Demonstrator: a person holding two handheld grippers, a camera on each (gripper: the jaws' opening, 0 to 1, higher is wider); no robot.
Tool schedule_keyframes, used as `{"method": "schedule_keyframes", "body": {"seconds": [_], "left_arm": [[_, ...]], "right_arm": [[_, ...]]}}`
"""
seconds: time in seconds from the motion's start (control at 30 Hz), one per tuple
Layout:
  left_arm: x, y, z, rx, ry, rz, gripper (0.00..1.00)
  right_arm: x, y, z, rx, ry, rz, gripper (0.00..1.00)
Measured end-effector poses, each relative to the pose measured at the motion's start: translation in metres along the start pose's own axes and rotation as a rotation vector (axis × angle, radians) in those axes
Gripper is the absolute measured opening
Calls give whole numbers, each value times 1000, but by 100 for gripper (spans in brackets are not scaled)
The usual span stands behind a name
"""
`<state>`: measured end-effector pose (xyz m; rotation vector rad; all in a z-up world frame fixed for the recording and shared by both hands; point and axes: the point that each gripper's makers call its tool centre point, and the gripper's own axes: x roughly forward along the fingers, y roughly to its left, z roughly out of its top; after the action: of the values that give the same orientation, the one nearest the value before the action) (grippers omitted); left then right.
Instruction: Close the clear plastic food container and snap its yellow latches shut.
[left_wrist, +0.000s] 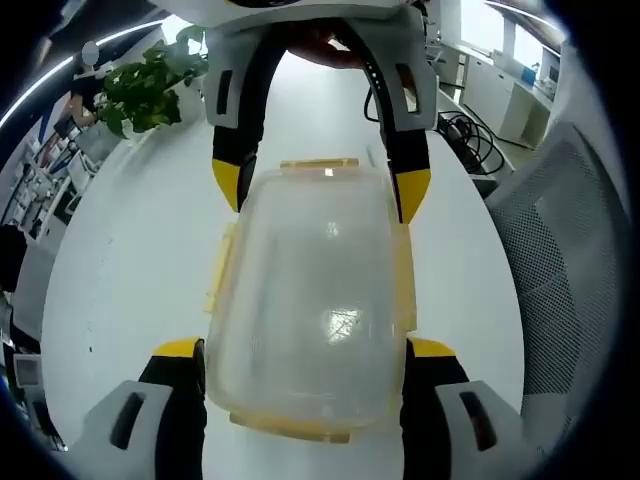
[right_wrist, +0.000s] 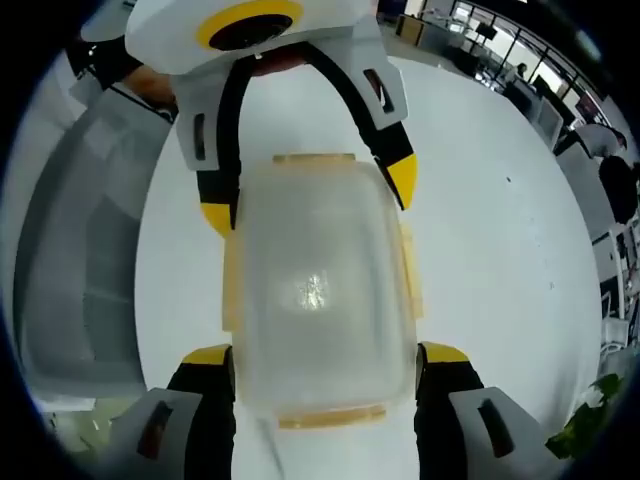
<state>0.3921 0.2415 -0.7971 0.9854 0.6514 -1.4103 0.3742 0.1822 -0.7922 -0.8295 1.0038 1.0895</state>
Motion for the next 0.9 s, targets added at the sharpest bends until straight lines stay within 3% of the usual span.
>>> {"method": "schedule_keyframes", "body": {"seconds": [0.53,0.9], "left_arm": [[-10,-5,-16,-49,-6,23,81],[-20,-9,-37,-63,6,36,81]], "right_arm": [[8,5,18,-42,17,15,74],[16,11,39,-55,-2,23,74]]}}
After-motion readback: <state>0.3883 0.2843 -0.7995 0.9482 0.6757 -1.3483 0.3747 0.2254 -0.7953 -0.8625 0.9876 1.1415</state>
